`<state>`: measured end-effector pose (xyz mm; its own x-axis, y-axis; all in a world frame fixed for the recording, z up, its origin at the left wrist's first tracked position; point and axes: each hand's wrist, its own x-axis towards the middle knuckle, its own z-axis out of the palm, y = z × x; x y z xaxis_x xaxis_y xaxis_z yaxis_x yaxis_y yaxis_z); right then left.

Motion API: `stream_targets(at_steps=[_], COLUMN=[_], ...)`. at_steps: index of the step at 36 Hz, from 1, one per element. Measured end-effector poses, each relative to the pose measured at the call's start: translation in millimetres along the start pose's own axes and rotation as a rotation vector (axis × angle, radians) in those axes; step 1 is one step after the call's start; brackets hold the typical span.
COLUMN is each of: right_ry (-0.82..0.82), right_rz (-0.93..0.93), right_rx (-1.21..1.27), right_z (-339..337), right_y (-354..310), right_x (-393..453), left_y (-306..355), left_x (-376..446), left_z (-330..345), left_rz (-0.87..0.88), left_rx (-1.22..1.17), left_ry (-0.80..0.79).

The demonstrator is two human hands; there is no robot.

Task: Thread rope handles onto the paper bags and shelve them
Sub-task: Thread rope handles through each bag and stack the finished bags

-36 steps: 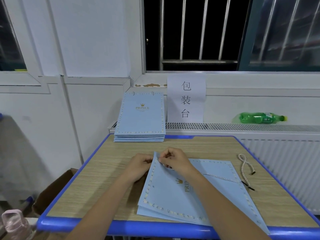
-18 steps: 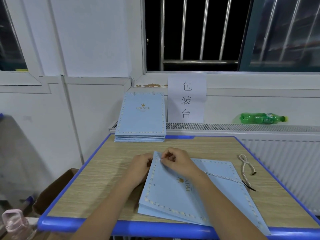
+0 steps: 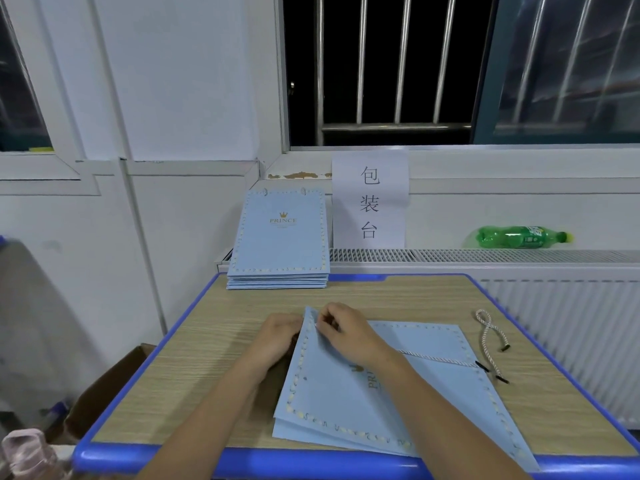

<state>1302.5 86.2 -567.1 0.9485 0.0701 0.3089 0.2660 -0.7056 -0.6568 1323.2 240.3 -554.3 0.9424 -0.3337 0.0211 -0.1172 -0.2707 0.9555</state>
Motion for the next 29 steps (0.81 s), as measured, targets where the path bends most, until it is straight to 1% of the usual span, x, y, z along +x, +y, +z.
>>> stream_targets(at_steps=[2, 4, 5, 7, 9, 13, 17, 21, 23, 26, 29], right_ry=[-0.007, -0.021, -0.028, -0.041, -0.060, -0.064, -0.011, 0.052, 0.033, -0.029, -0.092], right_rz=[0.006, 0.010, 0.017, 0.025, 0.022, 0.017, 0.049, 0.111, 0.120, 0.125, 0.144], right_rx=[0.000, -0.014, -0.027, -0.050, -0.086, -0.109, -0.031, 0.094, 0.089, 0.081, 0.035], right_z=[0.8, 2.2, 2.9, 3.7, 5.2, 13.1, 13.7, 7.1, 5.0, -0.4, -17.9], right_y=[0.1, 0.3, 0.2, -0.7, -2.3, -5.5, -9.0, -11.1, -12.4, -14.5, -12.4], right_x=[1.3, 3.1, 4.4, 8.3, 13.7, 21.9, 23.9, 23.2, 23.2, 25.4, 26.3], left_y=[5.4, 6.1, 5.0, 3.7, -1.2, -9.3, -12.0, -12.2, -14.0, -10.8, -17.3], left_x=[-0.6, 2.3, 4.2, 4.0, 2.8, 5.5, 10.7, 11.0, 13.9, 13.0, 17.2], left_z=[-1.5, -1.8, -1.6, -2.1, -3.5, -9.8, -11.9, -10.0, -9.0, -9.0, -13.8], left_rz=[-0.111, -0.152, -0.149, -0.088, -0.015, 0.024, 0.049, 0.081, 0.072, 0.058, 0.030], left_rx=[-0.059, -0.018, 0.013, 0.060, 0.039, 0.012, 0.055, 0.077, 0.088, 0.106, 0.102], left_ry=[-0.010, -0.023, -0.032, -0.051, -0.076, -0.018, 0.020, 0.020, 0.063, 0.064, 0.110])
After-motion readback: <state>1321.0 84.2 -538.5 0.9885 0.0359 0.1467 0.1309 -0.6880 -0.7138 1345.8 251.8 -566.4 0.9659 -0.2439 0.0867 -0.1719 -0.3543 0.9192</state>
